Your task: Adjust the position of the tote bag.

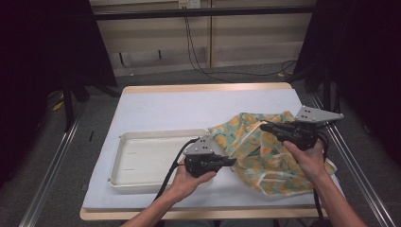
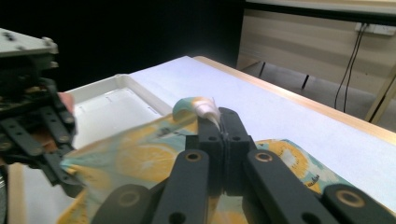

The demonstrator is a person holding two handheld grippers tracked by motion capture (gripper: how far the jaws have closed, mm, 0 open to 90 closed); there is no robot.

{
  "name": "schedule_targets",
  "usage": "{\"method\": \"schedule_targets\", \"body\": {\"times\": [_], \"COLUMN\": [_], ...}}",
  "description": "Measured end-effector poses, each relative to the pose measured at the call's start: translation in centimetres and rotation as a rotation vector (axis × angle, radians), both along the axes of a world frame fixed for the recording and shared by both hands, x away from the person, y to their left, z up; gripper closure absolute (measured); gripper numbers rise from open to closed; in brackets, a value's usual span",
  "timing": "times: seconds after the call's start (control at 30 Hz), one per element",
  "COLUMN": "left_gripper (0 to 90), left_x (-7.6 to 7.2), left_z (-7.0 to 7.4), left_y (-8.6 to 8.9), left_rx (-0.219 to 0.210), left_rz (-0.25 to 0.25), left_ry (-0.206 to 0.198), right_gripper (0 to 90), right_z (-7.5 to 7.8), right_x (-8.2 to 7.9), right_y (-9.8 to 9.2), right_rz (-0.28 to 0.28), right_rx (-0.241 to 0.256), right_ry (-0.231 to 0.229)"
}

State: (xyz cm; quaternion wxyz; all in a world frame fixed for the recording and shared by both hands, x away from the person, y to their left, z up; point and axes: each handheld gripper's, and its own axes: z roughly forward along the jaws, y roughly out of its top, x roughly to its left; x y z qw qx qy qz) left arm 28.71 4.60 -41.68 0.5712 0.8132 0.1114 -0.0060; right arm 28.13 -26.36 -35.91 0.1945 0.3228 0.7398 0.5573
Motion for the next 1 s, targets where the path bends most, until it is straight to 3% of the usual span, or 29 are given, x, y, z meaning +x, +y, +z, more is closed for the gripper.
{"method": "schedule_targets", "body": {"times": [0.17, 0.37, 0.47, 0.57, 0.73, 0.9, 1.0], "left_gripper": [89.9, 88.4, 87.2, 86.1, 78.6, 70.2, 68.2], "left_x": [1.0, 1.7, 1.9, 1.9, 2.0, 1.6, 1.4], "left_z": [-1.0, -2.5, -2.8, -2.7, -2.6, -2.4, -2.3], "left_y": [0.6, 1.0, 1.3, 1.4, 1.9, 2.8, 3.2], "left_rx": [-0.003, 0.036, 0.03, 0.017, 0.023, 0.013, 0.007], "left_rz": [0.024, 0.045, 0.056, 0.046, 0.063, 0.09, 0.097], "left_ry": [0.031, 0.051, 0.067, 0.069, 0.07, 0.068, 0.064], "right_gripper": [88.0, 82.1, 80.8, 72.3, 50.2, 30.2, 26.8], "right_z": [-1.4, -3.8, -5.1, -5.9, -5.3, -4.5, -4.2], "right_x": [2.0, 3.5, 4.1, 4.3, 3.6, 1.0, -0.4], "right_y": [0.6, 1.1, 0.9, 0.7, 0.0, -1.4, -2.3], "right_rz": [-0.008, -0.027, -0.046, -0.075, -0.07, -0.078, -0.084], "right_rx": [0.0, -0.042, -0.069, -0.082, -0.058, -0.042, -0.031], "right_ry": [0.032, 0.096, 0.127, 0.149, 0.153, 0.123, 0.119]}}
